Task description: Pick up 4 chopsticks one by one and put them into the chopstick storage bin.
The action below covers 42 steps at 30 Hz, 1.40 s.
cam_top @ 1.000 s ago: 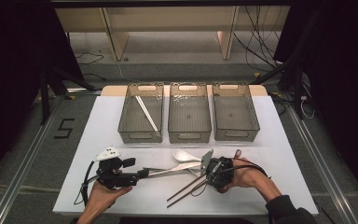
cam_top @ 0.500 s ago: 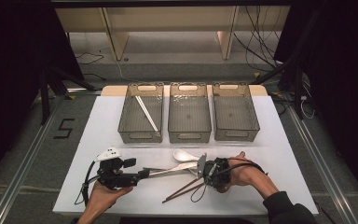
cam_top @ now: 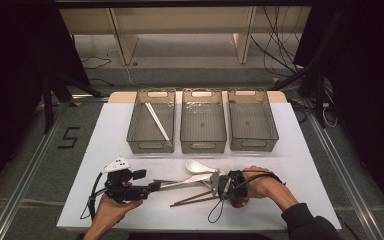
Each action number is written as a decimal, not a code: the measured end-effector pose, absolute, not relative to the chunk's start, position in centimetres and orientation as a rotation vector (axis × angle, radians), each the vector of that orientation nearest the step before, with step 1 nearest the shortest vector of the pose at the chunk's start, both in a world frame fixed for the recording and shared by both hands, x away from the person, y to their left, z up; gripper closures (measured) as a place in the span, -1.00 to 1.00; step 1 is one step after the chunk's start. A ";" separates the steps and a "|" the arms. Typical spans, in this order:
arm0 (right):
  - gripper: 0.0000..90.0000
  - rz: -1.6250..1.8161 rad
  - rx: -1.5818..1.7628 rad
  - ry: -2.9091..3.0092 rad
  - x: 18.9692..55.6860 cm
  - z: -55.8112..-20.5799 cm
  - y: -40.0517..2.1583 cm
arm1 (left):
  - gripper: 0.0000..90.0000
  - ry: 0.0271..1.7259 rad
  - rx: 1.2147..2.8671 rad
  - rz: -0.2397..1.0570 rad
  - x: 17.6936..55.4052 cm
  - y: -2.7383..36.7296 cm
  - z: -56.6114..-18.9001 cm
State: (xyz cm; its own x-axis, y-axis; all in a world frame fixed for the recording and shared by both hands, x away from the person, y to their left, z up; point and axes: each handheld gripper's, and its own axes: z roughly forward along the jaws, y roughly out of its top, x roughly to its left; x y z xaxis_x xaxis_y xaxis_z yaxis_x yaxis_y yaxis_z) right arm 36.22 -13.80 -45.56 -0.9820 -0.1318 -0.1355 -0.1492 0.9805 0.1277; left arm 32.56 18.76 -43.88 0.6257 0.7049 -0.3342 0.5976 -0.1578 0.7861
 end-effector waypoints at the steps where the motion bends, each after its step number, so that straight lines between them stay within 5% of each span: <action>1: 0.89 0.211 -0.220 3.001 36.2 -45.6 -13.8 | -0.54 1.043 1.846 0.135 32.6 18.8 -43.9; 28: 0.90 0.374 -0.254 2.858 35.3 -42.6 -13.4 | -0.53 1.023 1.855 0.113 32.6 18.2 -43.1; 42: 0.90 0.375 -0.286 2.835 34.3 -41.6 -12.9 | -0.45 0.836 2.171 -0.001 33.5 12.6 -41.9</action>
